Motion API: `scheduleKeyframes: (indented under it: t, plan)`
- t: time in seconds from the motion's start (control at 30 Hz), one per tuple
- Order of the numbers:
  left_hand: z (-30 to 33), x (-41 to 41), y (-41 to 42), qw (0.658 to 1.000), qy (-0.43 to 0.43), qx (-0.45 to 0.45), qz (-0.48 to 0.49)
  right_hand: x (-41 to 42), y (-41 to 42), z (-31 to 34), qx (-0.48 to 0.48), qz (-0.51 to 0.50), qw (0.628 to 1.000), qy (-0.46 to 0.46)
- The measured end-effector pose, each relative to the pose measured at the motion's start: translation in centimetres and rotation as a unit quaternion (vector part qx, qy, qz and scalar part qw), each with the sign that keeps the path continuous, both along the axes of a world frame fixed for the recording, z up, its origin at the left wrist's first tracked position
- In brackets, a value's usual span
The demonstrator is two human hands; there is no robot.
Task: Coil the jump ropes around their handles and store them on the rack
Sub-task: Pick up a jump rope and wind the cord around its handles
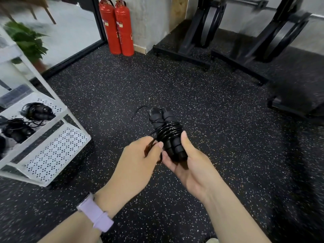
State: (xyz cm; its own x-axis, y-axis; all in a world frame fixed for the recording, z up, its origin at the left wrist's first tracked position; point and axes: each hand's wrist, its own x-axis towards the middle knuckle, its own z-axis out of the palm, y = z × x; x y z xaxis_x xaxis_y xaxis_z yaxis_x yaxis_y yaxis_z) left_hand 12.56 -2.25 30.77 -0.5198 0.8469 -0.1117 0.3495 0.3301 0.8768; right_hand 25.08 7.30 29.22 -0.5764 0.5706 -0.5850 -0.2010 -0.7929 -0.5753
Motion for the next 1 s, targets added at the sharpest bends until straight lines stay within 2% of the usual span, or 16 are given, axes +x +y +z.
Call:
scheduleKeyframes:
  t: [0.1, 0.2, 0.33, 0.5, 0.67, 0.83, 1.0]
  plan:
    - [0.3, -0.2, -0.1, 1.0, 0.009, 0.023, -0.012, 0.3, 0.0, 0.1, 0.009, 0.07, 0.998, 0.005]
    - [0.4, 0.0, -0.4, 0.997, 0.029, 0.035, -0.068, 0.2, -0.5, 0.0, 0.021, 0.145, 0.989, -0.008]
    - [0.5, 0.2, -0.8, 0.983, 0.105, 0.045, -0.146, 0.0, -0.8, -0.1, -0.033, 0.142, 0.989, 0.014]
    - [0.5, 0.2, -1.2, 0.972, 0.096, 0.065, -0.206, 0.0, -1.1, -0.2, -0.072, 0.125, 0.989, 0.027]
    - [0.4, 0.0, -1.0, 0.977, 0.101, 0.085, -0.166, 0.3, -1.2, 0.0, -0.079, 0.126, 0.988, 0.032]
    - [0.3, 0.4, -1.1, 0.981, 0.109, 0.117, -0.113, 0.1, -1.6, 0.4, -0.086, 0.088, 0.992, 0.025]
    - [0.2, 1.0, -1.0, 0.982, 0.064, 0.163, -0.068, 0.7, -1.5, 0.9, -0.075, 0.099, 0.992, 0.022]
